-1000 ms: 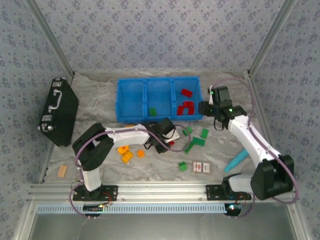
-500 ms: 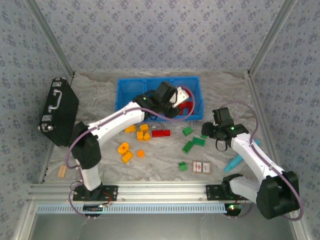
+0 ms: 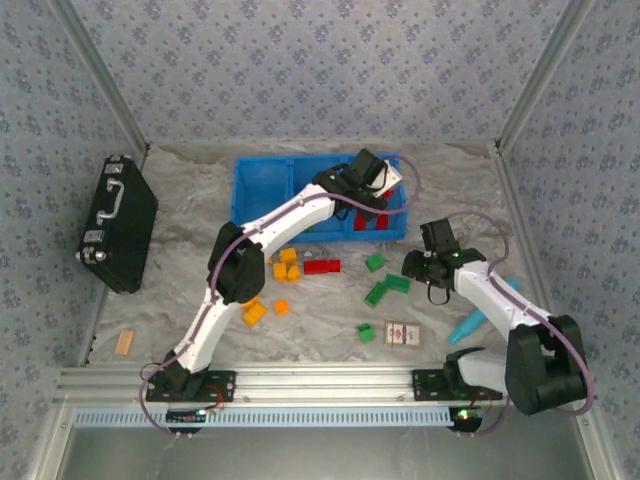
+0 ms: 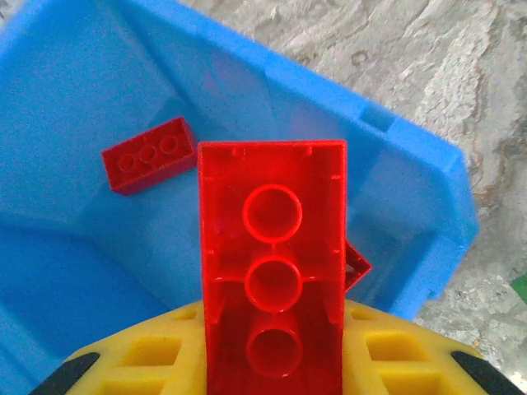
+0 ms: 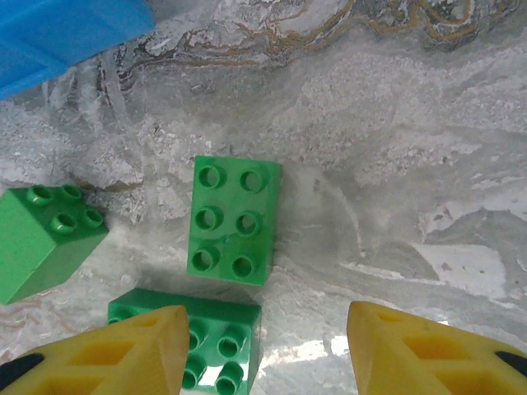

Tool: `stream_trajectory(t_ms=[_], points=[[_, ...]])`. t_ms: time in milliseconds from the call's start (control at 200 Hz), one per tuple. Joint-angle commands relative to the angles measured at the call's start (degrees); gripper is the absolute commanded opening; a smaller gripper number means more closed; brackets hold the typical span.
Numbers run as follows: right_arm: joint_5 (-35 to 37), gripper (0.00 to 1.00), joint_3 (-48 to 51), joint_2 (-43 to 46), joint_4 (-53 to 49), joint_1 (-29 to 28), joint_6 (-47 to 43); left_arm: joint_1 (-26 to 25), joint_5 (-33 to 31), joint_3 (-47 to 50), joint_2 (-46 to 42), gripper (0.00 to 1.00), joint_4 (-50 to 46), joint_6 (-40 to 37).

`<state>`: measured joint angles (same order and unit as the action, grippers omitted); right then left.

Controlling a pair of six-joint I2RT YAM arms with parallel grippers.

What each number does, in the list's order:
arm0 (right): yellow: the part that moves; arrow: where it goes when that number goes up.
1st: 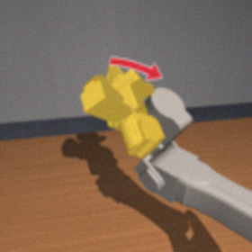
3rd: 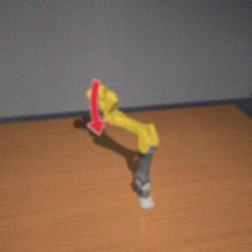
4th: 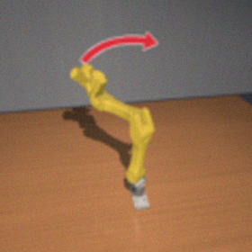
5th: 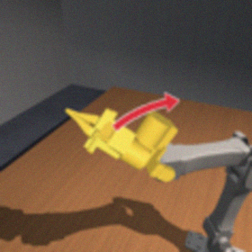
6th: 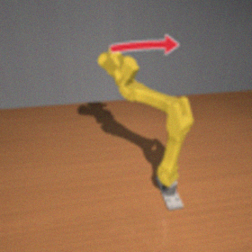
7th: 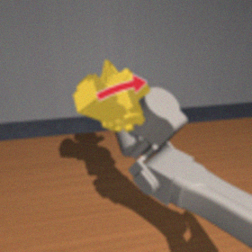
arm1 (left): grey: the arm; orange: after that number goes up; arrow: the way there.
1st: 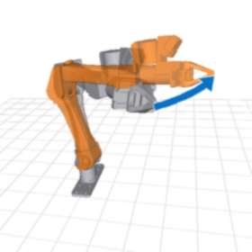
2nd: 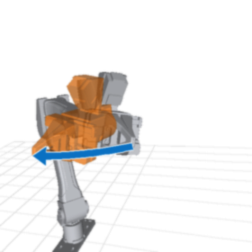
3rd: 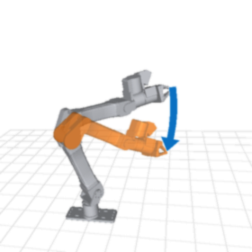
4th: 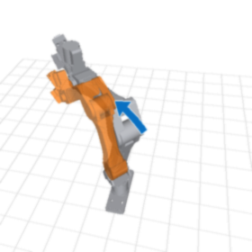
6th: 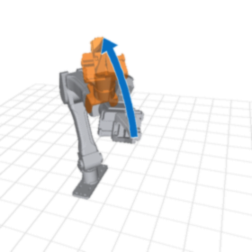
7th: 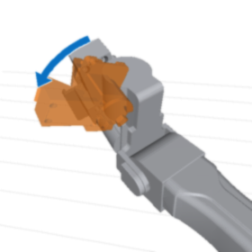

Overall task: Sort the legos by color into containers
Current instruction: Place the lego in the container, then pick up the lego from the middle-right of the table.

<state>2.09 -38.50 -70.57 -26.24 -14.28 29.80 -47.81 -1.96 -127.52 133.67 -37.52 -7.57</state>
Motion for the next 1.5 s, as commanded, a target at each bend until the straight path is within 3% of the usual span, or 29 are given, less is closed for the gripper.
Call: stream_trajectory(t_ms=[0, 140, 310, 755, 1235, 1495], points=[[-0.6, 0.55, 0.4, -2.1, 3.1, 0.6, 1.0, 0.4, 1.2, -5.9, 2.4, 0.26, -4.4, 1.7], [-1.4, 0.55, -0.1, -5.7, 5.6, 0.8, 0.8, 0.4, 0.4, -11.6, 7.0, 0.33, -9.4, 1.7], [-2.2, 0.55, -0.8, -8.8, 7.9, 0.9, -0.1, 0.7, 0.2, -10.8, 7.7, 0.35, -9.4, 1.8], [-3.1, 0.55, -3.2, -15.5, 10.7, 1.2, -0.9, 1.9, 0.9, -11.3, 8.8, 0.55, -10.0, 2.5], [-3.7, 0.55, -5.3, -9.4, 9.3, 0.3, -1.5, 2.0, 4.3, -11.2, 3.4, 0.55, -9.9, 2.9], [-3.5, 0.55, -6.5, -14.7, 11.8, 0.3, -1.9, 2.2, 5.6, -9.2, -1.0, 0.57, -9.2, 3.0]])
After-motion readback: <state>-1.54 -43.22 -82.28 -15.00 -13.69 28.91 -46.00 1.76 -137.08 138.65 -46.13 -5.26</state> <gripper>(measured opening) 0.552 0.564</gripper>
